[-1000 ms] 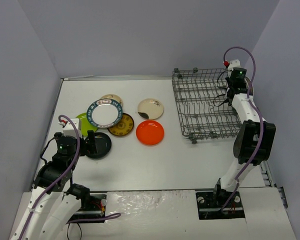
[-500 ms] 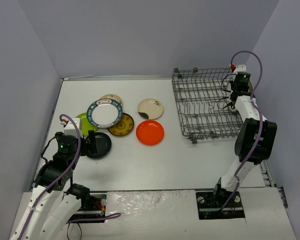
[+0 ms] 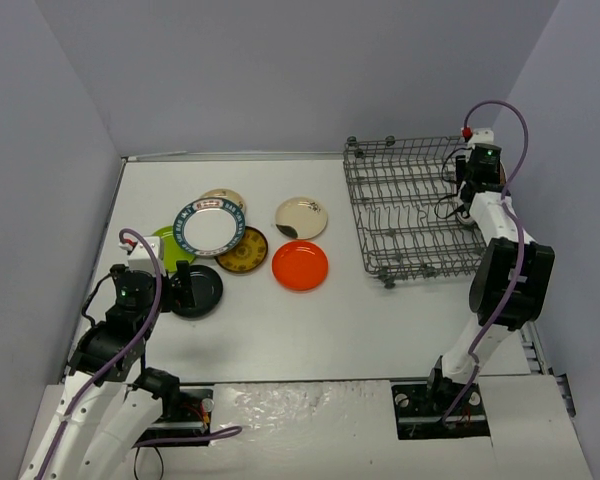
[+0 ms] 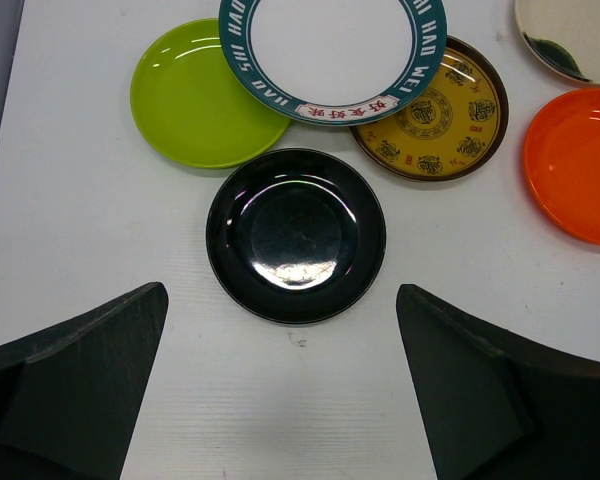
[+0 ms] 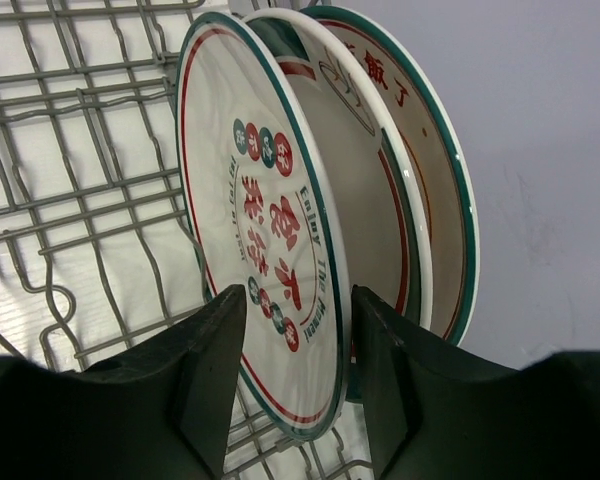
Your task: Load the plates into the dish rack
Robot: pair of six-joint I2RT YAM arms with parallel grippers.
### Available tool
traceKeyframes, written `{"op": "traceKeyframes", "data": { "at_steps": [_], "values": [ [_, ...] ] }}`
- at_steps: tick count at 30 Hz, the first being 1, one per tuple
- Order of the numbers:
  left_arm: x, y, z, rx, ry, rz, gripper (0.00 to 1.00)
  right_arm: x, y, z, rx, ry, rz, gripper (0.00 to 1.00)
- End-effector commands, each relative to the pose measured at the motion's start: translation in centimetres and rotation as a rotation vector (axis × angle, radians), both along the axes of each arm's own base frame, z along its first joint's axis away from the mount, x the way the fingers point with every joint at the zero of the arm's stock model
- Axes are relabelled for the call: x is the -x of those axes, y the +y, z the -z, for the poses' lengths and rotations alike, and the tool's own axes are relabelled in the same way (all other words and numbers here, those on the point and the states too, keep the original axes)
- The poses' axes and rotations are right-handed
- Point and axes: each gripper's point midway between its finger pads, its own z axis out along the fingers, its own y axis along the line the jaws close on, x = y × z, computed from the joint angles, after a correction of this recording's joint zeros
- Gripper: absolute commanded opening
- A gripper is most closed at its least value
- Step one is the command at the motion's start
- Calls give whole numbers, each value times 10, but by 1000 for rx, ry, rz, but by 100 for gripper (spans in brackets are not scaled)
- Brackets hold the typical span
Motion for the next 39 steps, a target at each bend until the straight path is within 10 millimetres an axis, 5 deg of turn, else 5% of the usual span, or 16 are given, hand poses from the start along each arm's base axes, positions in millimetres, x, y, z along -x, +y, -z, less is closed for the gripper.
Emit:
{"op": "traceKeyframes", "data": {
  "at_steps": [1, 9, 14, 23, 28, 39],
  "values": [
    [-12, -2, -30, 25, -93, -3, 97, -1, 14, -85, -10, -228, -15, 48],
    [-12, -1, -28, 61, -79, -46, 97, 42, 51, -165, -112, -422, -44, 77],
    [-20, 3, -29, 183, -71, -199, 97, 72, 107, -196, -417, -577, -153, 82],
    [-99, -49, -23, 579, -41, -292, 97, 142, 238, -193, -893, -593, -461, 89],
    [-137, -49, -2, 762, -37, -391, 97, 183, 270, -171, -978, -528, -555, 90],
    [-178, -35, 39, 833, -31, -538, 97, 230, 297, -184, -1004, -516, -711, 97]
  ]
}}
